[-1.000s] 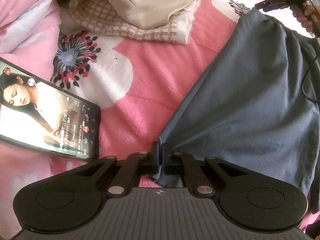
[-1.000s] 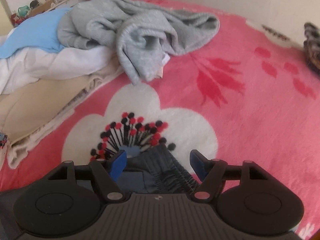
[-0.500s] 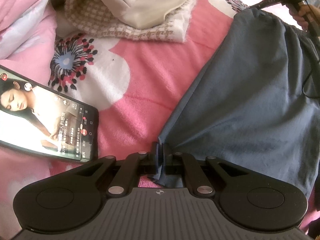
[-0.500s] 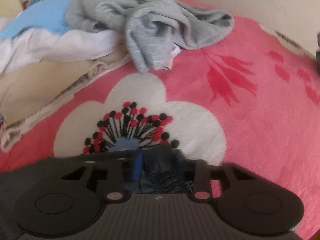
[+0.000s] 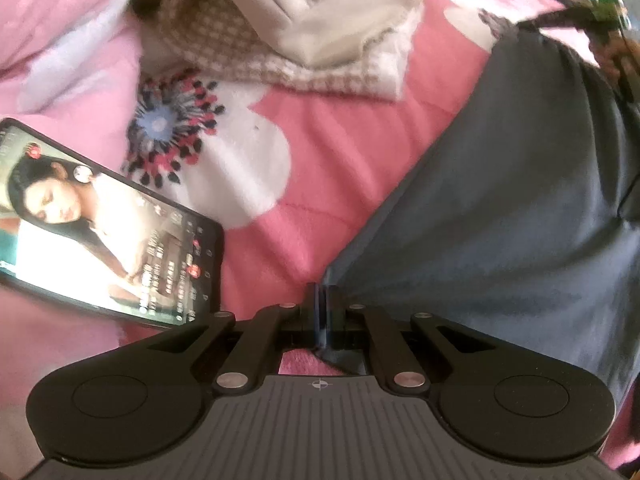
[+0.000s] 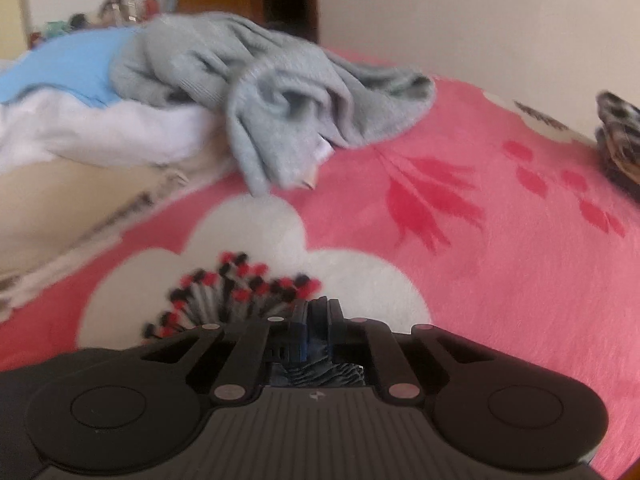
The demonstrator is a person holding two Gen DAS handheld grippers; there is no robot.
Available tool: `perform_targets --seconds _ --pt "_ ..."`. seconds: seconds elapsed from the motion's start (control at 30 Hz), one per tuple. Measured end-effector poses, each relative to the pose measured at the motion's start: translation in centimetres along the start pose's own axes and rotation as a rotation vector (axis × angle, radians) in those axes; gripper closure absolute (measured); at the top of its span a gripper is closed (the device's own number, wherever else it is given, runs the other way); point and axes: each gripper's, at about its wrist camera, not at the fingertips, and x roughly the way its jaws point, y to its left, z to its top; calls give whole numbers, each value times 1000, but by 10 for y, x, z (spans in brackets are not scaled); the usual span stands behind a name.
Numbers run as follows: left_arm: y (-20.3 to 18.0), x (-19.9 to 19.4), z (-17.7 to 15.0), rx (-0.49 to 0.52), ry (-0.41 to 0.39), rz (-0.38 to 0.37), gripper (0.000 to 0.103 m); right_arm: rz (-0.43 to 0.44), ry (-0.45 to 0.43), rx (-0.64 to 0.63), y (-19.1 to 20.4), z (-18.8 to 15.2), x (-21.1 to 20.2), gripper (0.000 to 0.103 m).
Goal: Fold clothes
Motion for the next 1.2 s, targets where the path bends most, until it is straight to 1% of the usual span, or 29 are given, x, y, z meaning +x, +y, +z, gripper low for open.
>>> perform_targets --seconds 0.03,0.1,0.17,0.2,0.23,0.27,0.33,0.47,0.53,0.63,0.7,0.73,0.8,0.87,0.93,1.0,1.03,1.1,1.13,1.2 --pt "-1 0 0 10 3 2 100 0 -5 36 -3 -1 -1 85" --pt "-3 -1 -1 29 9 4 95 3 -20 110 -11 -2 -7 77" --pt "-1 -2 0 25 25 -1 77 13 -44 187 -21 -3 -21 71" --pt "1 -4 -1 14 31 -4 73 13 -61 221 -26 -5 -31 67" --pt "2 -7 -1 5 34 -5 65 16 -85 253 -31 -7 -44 67" --pt "4 -11 -2 3 33 -4 61 21 -109 284 -37 -9 -58 67" --pt "6 -20 -3 17 19 3 60 42 -169 354 -48 -17 -91 67" --pt "9 -42 3 81 -58 26 56 91 -299 477 -64 -43 -169 66" --pt "11 -53 6 113 -98 35 56 122 -345 497 -64 -56 -207 66" --pt "7 -65 21 148 -195 7 55 163 -381 503 -58 -78 -262 66" --pt "-5 -67 33 161 -245 -59 55 162 -390 505 -53 -93 -294 66" --pt "-14 -65 40 165 -257 -113 55 152 -392 504 -49 -102 -312 66" --pt "-38 -58 49 192 -253 -239 55 117 -389 502 -42 -122 -343 66" --pt "-71 -50 54 254 -244 -356 55 64 -373 511 -37 -146 -372 66" --pt "-108 -43 54 343 -237 -470 55 -5 -329 548 -35 -174 -390 64" --pt "-142 -40 50 415 -211 -591 55 -74 -278 591 -33 -205 -406 63" --pt "-159 -38 46 448 -182 -656 55 -114 -246 620 -31 -222 -409 63" --pt "-188 -33 37 510 -105 -754 55 -152 -182 683 -26 -256 -409 63" --pt "-201 -31 32 543 -68 -795 55 -165 -148 717 -24 -273 -407 62" --pt "-219 -30 18 616 -42 -828 55 -189 -80 778 -17 -307 -402 62"
